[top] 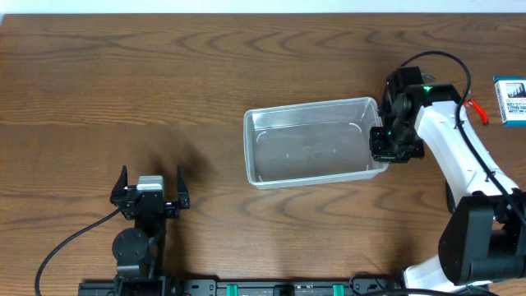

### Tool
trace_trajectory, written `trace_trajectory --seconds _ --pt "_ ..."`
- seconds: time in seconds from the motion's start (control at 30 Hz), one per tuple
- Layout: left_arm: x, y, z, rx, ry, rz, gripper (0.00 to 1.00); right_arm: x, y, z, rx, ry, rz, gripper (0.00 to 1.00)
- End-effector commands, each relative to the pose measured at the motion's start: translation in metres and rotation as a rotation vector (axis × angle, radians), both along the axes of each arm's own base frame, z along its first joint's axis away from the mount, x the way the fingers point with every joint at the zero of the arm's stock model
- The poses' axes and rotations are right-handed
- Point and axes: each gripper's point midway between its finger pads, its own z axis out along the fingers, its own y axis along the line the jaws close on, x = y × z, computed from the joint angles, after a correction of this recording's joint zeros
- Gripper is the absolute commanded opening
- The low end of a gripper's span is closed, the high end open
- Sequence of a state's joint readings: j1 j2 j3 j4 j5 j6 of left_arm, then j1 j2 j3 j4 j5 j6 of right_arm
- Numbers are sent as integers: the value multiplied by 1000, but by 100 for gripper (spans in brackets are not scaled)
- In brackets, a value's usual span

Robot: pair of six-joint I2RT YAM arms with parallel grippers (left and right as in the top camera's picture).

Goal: Pack container
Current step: 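Slide the container right to table center and adjust its position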

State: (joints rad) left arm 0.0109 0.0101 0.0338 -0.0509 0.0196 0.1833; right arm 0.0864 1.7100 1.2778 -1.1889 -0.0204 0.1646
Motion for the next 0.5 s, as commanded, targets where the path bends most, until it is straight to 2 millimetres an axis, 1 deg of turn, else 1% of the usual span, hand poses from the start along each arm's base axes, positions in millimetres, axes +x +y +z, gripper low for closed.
trace_trajectory --seconds 0.0,0.3,0.47 --pt "0 1 -17 -5 41 4 98 -7 8 -4 8 14 -70 9" --pt "0 1 -17 -5 41 4 98 -17 21 -20 3 33 -164 10" --pt "0 1 -17 -5 41 4 98 -6 25 -23 14 -13 -148 12"
